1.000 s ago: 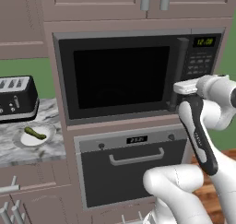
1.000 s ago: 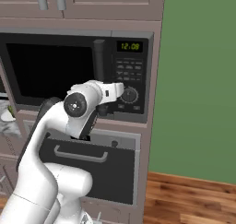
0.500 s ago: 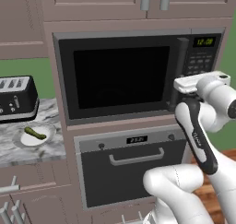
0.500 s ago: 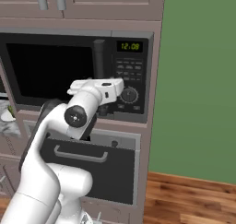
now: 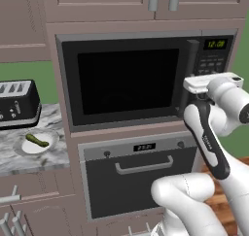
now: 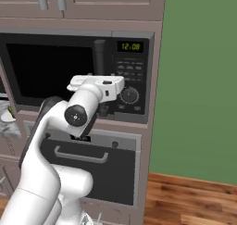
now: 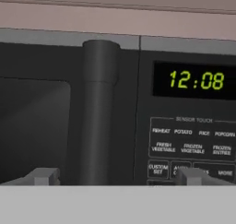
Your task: Pick the squash from the counter and place it in the microwave. Then turn on the microwave.
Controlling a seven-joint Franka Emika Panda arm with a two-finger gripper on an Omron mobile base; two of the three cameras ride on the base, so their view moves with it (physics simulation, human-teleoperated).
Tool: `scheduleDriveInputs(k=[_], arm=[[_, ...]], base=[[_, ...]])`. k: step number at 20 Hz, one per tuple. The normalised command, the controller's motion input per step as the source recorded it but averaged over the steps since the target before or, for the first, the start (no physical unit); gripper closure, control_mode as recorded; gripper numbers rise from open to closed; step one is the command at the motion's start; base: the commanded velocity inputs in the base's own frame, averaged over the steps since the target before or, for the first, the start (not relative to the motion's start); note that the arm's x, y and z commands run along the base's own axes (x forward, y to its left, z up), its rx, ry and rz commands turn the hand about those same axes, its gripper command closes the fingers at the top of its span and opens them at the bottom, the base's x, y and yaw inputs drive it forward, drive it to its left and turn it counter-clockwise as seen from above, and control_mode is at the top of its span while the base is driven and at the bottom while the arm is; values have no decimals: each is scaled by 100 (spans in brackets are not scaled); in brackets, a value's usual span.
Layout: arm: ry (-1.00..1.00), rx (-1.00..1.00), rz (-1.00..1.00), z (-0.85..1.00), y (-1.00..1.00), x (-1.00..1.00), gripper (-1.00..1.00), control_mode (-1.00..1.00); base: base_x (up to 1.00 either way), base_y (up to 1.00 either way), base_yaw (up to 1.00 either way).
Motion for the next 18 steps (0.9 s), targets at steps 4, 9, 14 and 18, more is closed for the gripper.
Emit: scheduleDriveInputs(k=[4,9,14,18], arm=[[-1,2,0,16,2,0,-100,-100],[-4,1,0,14,10,0,-100,-100],[-6,0,0,23,12,0,-100,-100],[-6,0,0,30,2,3,-100,-100]], base=[[0,0,0],[0,0,0],[0,0,0],[0,0,0]])
